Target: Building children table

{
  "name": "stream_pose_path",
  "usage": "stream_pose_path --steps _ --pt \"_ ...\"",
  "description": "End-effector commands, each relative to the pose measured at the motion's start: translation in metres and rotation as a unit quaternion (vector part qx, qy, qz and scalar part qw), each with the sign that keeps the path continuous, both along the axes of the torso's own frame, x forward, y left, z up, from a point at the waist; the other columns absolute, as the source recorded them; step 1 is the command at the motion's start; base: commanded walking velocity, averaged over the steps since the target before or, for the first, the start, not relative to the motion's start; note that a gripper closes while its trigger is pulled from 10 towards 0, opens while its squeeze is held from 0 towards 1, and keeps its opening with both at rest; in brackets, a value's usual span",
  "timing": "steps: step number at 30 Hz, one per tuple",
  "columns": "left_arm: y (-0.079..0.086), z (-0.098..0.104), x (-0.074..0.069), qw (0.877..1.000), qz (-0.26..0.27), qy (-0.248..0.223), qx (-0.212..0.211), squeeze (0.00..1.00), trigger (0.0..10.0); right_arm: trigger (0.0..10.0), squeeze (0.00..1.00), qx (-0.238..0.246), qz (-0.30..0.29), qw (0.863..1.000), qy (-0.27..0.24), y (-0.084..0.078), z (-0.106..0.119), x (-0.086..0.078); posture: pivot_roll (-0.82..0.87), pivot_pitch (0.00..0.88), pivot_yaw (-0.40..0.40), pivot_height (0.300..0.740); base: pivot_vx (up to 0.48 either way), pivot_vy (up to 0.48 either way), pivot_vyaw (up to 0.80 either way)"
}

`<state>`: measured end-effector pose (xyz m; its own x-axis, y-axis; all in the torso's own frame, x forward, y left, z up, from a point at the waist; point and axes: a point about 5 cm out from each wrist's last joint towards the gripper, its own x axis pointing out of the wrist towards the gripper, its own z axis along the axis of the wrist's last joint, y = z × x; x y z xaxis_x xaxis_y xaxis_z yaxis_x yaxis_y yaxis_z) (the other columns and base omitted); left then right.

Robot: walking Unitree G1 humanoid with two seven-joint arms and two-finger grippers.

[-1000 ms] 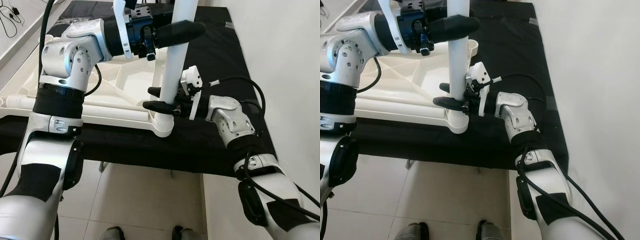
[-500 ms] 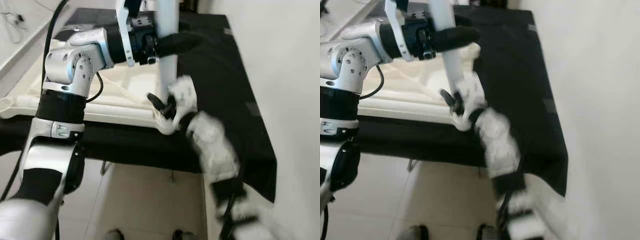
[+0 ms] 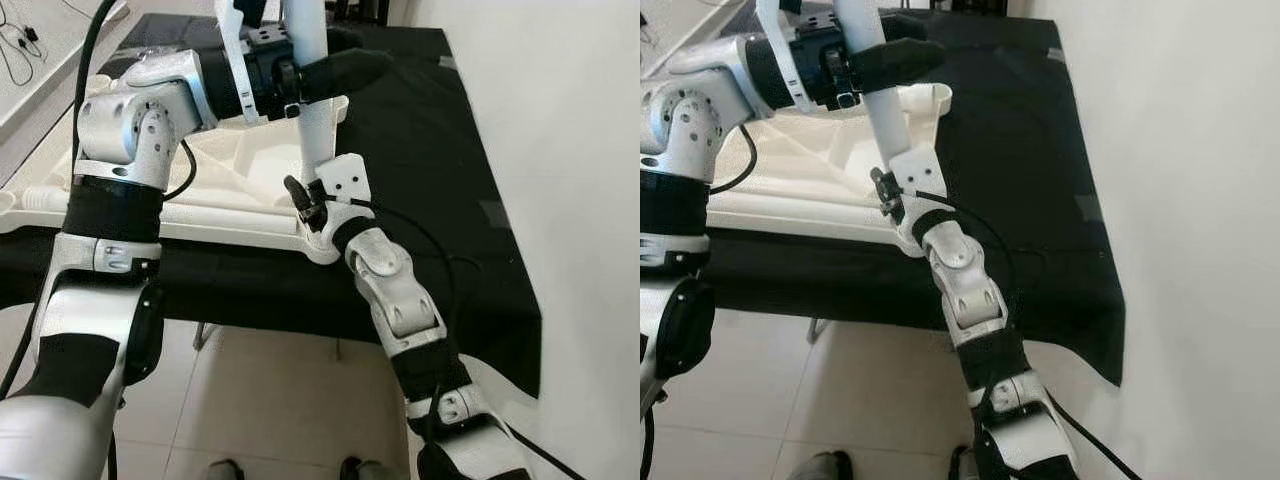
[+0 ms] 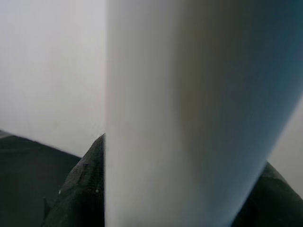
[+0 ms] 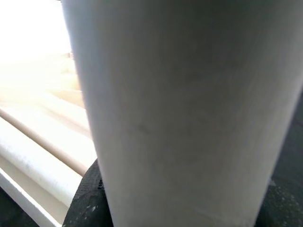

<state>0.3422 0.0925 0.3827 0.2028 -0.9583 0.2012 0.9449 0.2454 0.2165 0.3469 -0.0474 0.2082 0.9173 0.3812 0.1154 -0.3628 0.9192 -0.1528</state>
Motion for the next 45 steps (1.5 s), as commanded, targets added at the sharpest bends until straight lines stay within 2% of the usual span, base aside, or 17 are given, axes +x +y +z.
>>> stream_pose_path --steps 1,9,13,21,23,25,26,29,31,35,37,38,39,40,41,42,45 --pt "-0.005 -0.005 -0.002 1.000 -0.019 0.003 0.010 0.00 10.0 0.0 0.00 0.013 -0.035 0.990 0.139 -0.008 -0.050 -0.005 0.08 0.178 -0.047 0.740 0.000 0.000 0.00" --pt "-0.003 -0.001 -0.001 1.000 -0.008 -0.008 0.003 0.00 10.0 0.0 0.00 0.080 -0.022 0.985 0.154 -0.010 -0.046 0.006 0.08 0.175 -0.043 0.740 0.000 0.000 0.00" --pt "0.004 -0.004 0.000 1.000 0.005 -0.007 0.001 0.00 10.0 0.0 0.00 0.086 -0.023 0.984 0.157 -0.018 -0.042 0.011 0.08 0.171 -0.045 0.740 0.000 0.000 0.00" --pt "0.009 -0.009 0.001 1.000 0.018 -0.006 0.003 0.00 10.0 0.0 0.00 0.120 -0.007 0.983 0.140 -0.014 -0.033 0.010 0.08 0.164 -0.044 0.740 0.000 0.000 0.00" --pt "0.015 -0.007 0.001 1.000 0.029 -0.010 -0.006 0.00 10.0 0.0 0.00 0.158 0.007 0.981 0.109 -0.015 -0.018 0.013 0.08 0.159 -0.042 0.740 0.000 0.000 0.00" --pt "0.031 0.000 0.001 0.997 0.064 -0.020 -0.034 0.00 10.0 0.0 0.00 0.239 0.025 0.970 0.036 -0.026 0.019 0.020 0.07 0.152 -0.041 0.740 0.000 0.000 0.00" --pt "0.031 0.000 0.001 0.997 0.064 -0.020 -0.034 0.00 10.0 0.0 0.00 0.239 0.025 0.970 0.036 -0.026 0.019 0.020 0.07 0.152 -0.041 0.740 0.000 0.000 0.00" --pt "0.061 0.002 0.004 0.988 0.131 -0.022 -0.074 0.00 10.0 0.0 0.00 0.294 0.021 0.955 -0.022 -0.046 0.050 0.026 0.07 0.139 -0.043 0.740 0.000 0.000 0.00" --pt "0.061 0.002 0.004 0.988 0.131 -0.022 -0.074 0.00 10.0 0.0 0.00 0.294 0.021 0.955 -0.022 -0.046 0.050 0.026 0.07 0.139 -0.043 0.740 0.000 0.000 0.00" --pt "0.085 -0.012 0.004 0.978 0.186 -0.010 -0.091 0.00 10.0 0.0 0.00 0.305 0.028 0.951 -0.040 -0.050 0.056 0.026 0.08 0.129 -0.042 0.740 0.000 0.000 0.00" --pt "0.116 -0.034 0.002 0.955 0.271 0.007 -0.117 0.00 10.0 0.0 0.00 0.336 0.040 0.939 -0.057 -0.054 0.063 0.023 0.08 0.115 -0.038 0.740 0.000 0.000 0.00" --pt "0.116 -0.034 0.002 0.955 0.271 0.007 -0.117 0.00 10.0 0.0 0.00 0.336 0.040 0.939 -0.057 -0.054 0.063 0.023 0.08 0.115 -0.038 0.740 0.000 0.000 0.00" --pt "0.131 -0.048 0.000 0.937 0.323 0.017 -0.131 0.00 10.0 0.0 0.00 0.345 0.048 0.935 -0.068 -0.056 0.067 0.021 0.08 0.109 -0.037 0.740 0.000 0.000 0.00" --pt "0.131 -0.048 0.000 0.937 0.323 0.017 -0.131 0.00 10.0 0.0 0.00 0.345 0.048 0.935 -0.068 -0.056 0.067 0.021 0.08 0.109 -0.037 0.740 0.000 0.000 0.00" --pt "0.139 -0.056 -0.002 0.924 0.355 0.022 -0.139 0.00 10.0 0.0 0.00 0.350 0.053 0.932 -0.074 -0.058 0.069 0.019 0.08 0.107 -0.036 0.740 0.000 0.000 0.00" --pt "0.143 -0.074 -0.007 0.908 0.398 0.027 -0.129 0.00 10.0 10.0 0.00 0.336 0.064 0.936 -0.082 -0.058 0.070 0.015 0.08 0.098 -0.031 0.740 0.000 0.000 0.00" --pt "0.144 -0.090 -0.013 0.897 0.424 0.037 -0.122 0.00 10.0 10.0 0.00 0.317 0.073 0.942 -0.084 -0.056 0.068 0.012 0.08 0.092 -0.027 0.740 0.000 0.000 0.00"
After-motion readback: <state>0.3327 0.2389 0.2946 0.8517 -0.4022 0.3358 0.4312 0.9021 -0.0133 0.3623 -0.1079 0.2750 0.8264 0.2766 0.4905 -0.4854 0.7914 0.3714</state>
